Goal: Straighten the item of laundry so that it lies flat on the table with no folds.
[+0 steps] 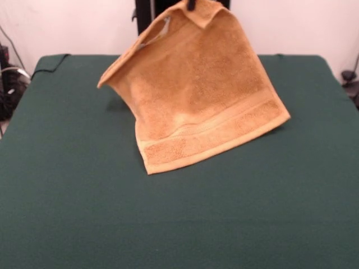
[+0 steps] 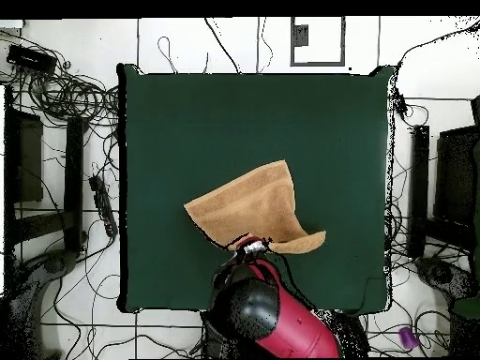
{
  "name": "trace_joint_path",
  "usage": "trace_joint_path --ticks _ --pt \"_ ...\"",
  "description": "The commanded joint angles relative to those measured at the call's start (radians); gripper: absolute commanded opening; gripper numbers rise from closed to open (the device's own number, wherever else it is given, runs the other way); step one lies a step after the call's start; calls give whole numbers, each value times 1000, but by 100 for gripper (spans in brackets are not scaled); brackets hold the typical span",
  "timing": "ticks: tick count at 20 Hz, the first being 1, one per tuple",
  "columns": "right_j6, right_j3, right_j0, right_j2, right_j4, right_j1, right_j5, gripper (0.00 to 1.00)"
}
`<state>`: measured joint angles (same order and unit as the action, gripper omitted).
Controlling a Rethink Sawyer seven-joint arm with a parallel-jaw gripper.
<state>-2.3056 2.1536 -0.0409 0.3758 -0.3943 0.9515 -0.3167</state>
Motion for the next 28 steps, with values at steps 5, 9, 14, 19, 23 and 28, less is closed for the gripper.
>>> trace_joint_path --ticks 5,9,14,19,23,28 --pt "-7 179 143 -290 59 -78 114 0" --pt "-16 172 211 -349 115 -157 190 0" --pt "-57 152 254 -391 175 -236 263 0" --pt "-88 130 280 -405 222 -292 308 0" --pt "-103 119 288 -405 246 -310 326 0" --pt "-120 98 293 -409 267 -359 350 0"
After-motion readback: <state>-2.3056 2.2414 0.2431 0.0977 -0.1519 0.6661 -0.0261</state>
